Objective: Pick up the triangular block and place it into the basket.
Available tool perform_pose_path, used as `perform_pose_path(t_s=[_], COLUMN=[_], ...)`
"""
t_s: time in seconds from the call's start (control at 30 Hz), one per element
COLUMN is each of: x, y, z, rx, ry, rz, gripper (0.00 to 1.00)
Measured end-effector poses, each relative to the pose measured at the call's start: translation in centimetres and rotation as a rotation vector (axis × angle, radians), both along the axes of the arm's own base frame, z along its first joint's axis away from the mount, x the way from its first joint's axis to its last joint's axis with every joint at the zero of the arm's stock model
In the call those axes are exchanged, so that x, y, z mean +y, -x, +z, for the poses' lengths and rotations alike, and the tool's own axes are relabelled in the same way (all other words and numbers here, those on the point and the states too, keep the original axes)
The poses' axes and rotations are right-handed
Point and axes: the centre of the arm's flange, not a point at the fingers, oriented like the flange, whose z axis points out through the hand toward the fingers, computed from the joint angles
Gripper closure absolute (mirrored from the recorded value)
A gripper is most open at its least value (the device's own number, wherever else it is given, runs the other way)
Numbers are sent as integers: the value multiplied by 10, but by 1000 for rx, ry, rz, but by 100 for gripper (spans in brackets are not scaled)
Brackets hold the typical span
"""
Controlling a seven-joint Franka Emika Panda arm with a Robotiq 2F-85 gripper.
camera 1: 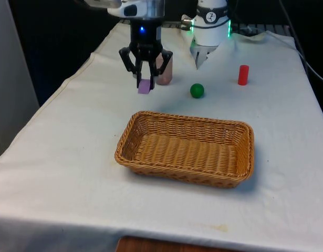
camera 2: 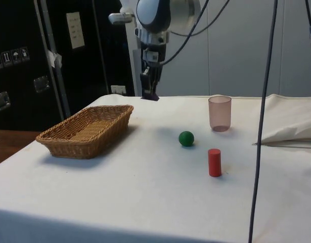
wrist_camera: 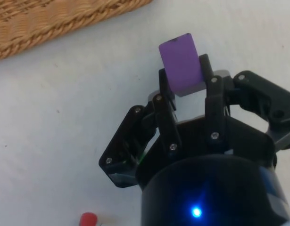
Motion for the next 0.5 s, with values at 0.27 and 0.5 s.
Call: perform_pose_path(t_s=[0.27,0.5], x=[3,6], y=[-11,-20], z=[21,41], rx=[2,3], ry=[-2,-5], rz=[9,18], gripper=[67,67])
